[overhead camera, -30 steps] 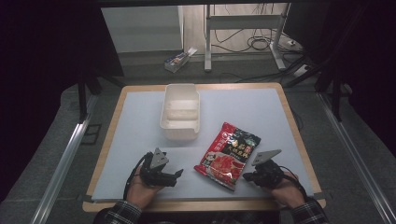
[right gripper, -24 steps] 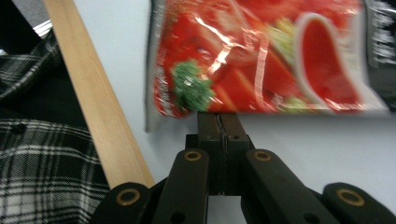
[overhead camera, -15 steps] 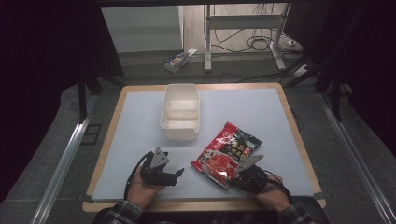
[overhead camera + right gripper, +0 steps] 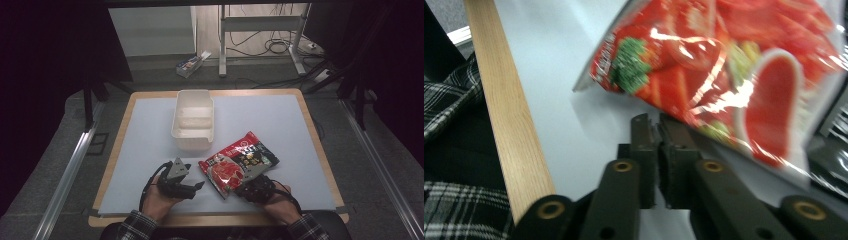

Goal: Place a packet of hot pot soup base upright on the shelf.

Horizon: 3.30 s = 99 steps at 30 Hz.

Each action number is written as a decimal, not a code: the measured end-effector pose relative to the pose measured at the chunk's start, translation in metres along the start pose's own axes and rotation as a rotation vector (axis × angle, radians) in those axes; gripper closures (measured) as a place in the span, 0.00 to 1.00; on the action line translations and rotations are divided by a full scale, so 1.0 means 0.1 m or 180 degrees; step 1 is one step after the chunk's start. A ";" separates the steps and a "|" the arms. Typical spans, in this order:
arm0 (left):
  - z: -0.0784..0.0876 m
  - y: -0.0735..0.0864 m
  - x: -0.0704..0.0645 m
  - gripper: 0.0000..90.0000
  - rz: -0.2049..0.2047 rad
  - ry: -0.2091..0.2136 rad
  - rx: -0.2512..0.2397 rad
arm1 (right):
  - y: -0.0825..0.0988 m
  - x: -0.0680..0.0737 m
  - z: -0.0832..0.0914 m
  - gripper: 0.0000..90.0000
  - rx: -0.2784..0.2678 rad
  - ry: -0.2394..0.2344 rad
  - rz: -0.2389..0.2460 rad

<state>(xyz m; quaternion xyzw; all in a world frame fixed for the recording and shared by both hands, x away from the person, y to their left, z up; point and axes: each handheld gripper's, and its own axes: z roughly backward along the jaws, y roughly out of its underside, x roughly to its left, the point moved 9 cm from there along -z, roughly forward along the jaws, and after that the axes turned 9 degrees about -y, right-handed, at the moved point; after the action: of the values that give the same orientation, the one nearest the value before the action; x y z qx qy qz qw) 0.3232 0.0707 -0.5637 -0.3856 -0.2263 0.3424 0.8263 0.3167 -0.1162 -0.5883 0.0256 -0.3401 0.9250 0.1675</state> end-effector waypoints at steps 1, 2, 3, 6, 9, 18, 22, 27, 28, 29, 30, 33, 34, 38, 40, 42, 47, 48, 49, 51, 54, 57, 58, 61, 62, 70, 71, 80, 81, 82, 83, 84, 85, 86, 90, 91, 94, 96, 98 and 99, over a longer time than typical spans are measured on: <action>-0.01 -0.02 -0.02 0.31 -0.0004 0.0063 -0.0020 | 0.00 0.00 0.00 0.90 0.0000 0.0000 0.0000; -0.02 -0.04 -0.04 0.37 -0.0001 0.0110 -0.0035 | 0.05 -0.04 0.06 0.87 0.0001 0.0063 -0.0004; -0.03 -0.06 -0.06 0.37 0.0003 0.0133 -0.0043 | 0.05 -0.04 0.06 0.87 0.0001 0.0063 -0.0004; -0.09 -0.11 -0.09 0.48 0.0022 0.0249 -0.0068 | 0.11 -0.13 0.22 0.76 -0.0116 0.0176 -0.0087; -0.11 -0.14 -0.11 0.57 0.0025 0.0303 -0.0088 | 0.14 -0.21 0.30 0.72 -0.0166 0.0263 -0.0151; -0.29 -0.27 -0.25 1.00 -0.0014 0.0498 -0.0124 | 0.24 -0.50 0.53 0.50 -0.0316 0.0421 -0.0411; -0.34 -0.29 -0.28 1.00 -0.0002 0.0500 -0.0121 | 0.30 -0.59 0.57 0.40 -0.0314 0.0479 -0.0445; -0.44 -0.24 -0.29 1.00 -0.0014 0.0390 -0.0029 | 0.31 -0.69 0.65 0.25 -0.0472 0.0527 -0.0509; -0.45 -0.22 -0.29 1.00 -0.0014 0.0381 -0.0019 | 0.31 -0.71 0.66 0.22 -0.0483 0.0541 -0.0497; -0.47 -0.20 -0.29 1.00 -0.0018 0.0383 0.0004 | 0.31 -0.72 0.66 0.20 -0.0486 0.0563 -0.0485; -0.47 -0.20 -0.29 1.00 -0.0018 0.0383 0.0004 | 0.32 -0.73 0.66 0.18 -0.0476 0.0588 -0.0467; -0.49 -0.17 -0.29 1.00 -0.0035 0.0406 0.0013 | 0.34 -0.74 0.65 0.14 -0.0422 0.0648 -0.0471; -0.49 -0.17 -0.29 1.00 -0.0046 0.0409 0.0004 | 0.34 -0.75 0.66 0.13 -0.0403 0.0672 -0.0448; -0.50 -0.15 -0.29 1.00 -0.0029 0.0429 -0.0020 | 0.37 -0.79 0.68 0.11 -0.0392 0.0737 -0.0465; -0.50 -0.13 -0.29 1.00 -0.0039 0.0436 -0.0029 | 0.40 -0.82 0.72 0.10 -0.0405 0.0771 -0.0561; -0.49 -0.12 -0.30 1.00 -0.0058 0.0417 -0.0036 | 0.42 -0.83 0.74 0.09 -0.0393 0.0781 -0.0607; -0.49 -0.08 -0.30 1.00 -0.0041 0.0423 -0.0019 | 0.42 -0.83 0.76 0.08 -0.0410 0.0787 -0.0600; -0.49 -0.08 -0.29 1.00 -0.0042 0.0424 -0.0007 | 0.42 -0.83 0.76 0.08 -0.0410 0.0787 -0.0600; -0.49 -0.06 -0.29 1.00 -0.0040 0.0429 0.0007 | 0.42 -0.83 0.76 0.08 -0.0408 0.0781 -0.0593; -0.49 -0.04 -0.29 1.00 -0.0037 0.0459 0.0040 | 0.42 -0.81 0.75 0.08 -0.0386 0.0777 -0.0565; -0.49 -0.01 -0.28 1.00 -0.0020 0.0490 0.0081 | 0.40 -0.78 0.74 0.07 -0.0395 0.0758 -0.0542; -0.49 0.00 -0.28 1.00 -0.0009 0.0514 0.0093 | 0.39 -0.77 0.74 0.06 -0.0411 0.0738 -0.0537; -0.49 0.00 -0.28 1.00 -0.0013 0.0513 0.0092 | 0.37 -0.75 0.74 0.05 -0.0441 0.0702 -0.0542; -0.50 0.01 -0.27 1.00 0.0012 0.0528 0.0078 | 0.35 -0.74 0.74 0.04 -0.0496 0.0670 -0.0544; -0.50 0.01 -0.27 1.00 0.0024 0.0536 0.0081 | 0.32 -0.72 0.76 0.04 -0.0555 0.0635 -0.0551; -0.51 0.02 -0.28 1.00 0.0005 0.0536 0.0094 | 0.12 -0.67 0.80 0.03 -0.0725 0.0443 -0.0565; -0.51 0.02 -0.27 1.00 0.0000 0.0539 0.0095 | 0.09 -0.68 0.81 0.03 -0.0755 0.0422 -0.0564; -0.51 0.02 -0.28 1.00 -0.0028 0.0519 0.0088 | -0.31 -0.68 0.85 0.02 -0.0843 0.0256 -0.0767; -0.51 0.02 -0.28 1.00 -0.0028 0.0518 0.0088 | -0.34 -0.69 0.83 0.02 -0.0821 0.0256 -0.0768; -0.51 0.02 -0.28 1.00 -0.0028 0.0520 0.0087 | -0.39 -0.69 0.81 0.02 -0.0782 0.0256 -0.0776; -0.51 0.02 -0.28 1.00 -0.0028 0.0520 0.0087 | -0.39 -0.69 0.81 0.02 -0.0782 0.0256 -0.0776; -0.51 0.02 -0.28 1.00 -0.0030 0.0521 0.0087 | -0.43 -0.68 0.78 0.03 -0.0766 0.0231 -0.0778; -0.51 0.03 -0.27 1.00 -0.0040 0.0522 0.0091 | -0.47 -0.67 0.76 0.05 -0.0734 0.0192 -0.0801; -0.51 0.03 -0.27 1.00 -0.0038 0.0523 0.0090 | -0.54 -0.65 0.70 0.11 -0.0673 0.0161 -0.0829; -0.51 0.02 -0.28 1.00 -0.0044 0.0503 0.0085 | -0.63 -0.64 0.65 0.38 -0.0648 0.0236 -0.0801; -0.51 0.03 -0.28 1.00 -0.0055 0.0485 0.0085 | -0.64 -0.63 0.65 0.41 -0.0662 0.0233 -0.0772; -0.51 0.03 -0.28 1.00 -0.0060 0.0474 0.0089 | -0.69 -0.60 0.66 0.49 -0.0794 0.0105 -0.0843; -0.51 0.03 -0.28 1.00 -0.0063 0.0469 0.0085 | -0.71 -0.59 0.65 0.54 -0.0849 0.0077 -0.0878; -0.51 0.03 -0.29 1.00 -0.0066 0.0461 0.0078 | -0.72 -0.59 0.65 0.59 -0.0867 0.0085 -0.0930; -0.51 0.03 -0.28 1.00 -0.0067 0.0457 0.0072 | -0.72 -0.60 0.66 0.63 -0.0880 0.0064 -0.0982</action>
<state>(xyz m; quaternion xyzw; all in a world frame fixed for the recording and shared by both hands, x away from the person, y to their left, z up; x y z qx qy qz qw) 0.3355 0.0266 -0.5997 -0.3975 -0.1666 0.3078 0.8483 0.3925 -0.1239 -0.5027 0.0449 -0.4541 0.8332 0.3124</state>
